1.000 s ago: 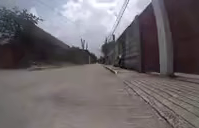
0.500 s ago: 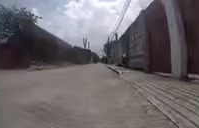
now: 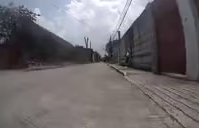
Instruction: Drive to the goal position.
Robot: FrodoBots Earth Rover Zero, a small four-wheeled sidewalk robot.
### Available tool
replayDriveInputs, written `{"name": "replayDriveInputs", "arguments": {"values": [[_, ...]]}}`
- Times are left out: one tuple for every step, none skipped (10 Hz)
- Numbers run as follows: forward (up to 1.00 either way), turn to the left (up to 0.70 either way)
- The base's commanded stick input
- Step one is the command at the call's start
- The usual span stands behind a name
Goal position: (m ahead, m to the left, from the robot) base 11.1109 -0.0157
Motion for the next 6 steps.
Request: {"name": "replayDriveInputs", "arguments": {"values": [[1.00, -0.15], [1.00, -0.01], [1.00, 0.00], [1.00, 0.00], [1.00, 0.00], [1.00, 0.00]]}}
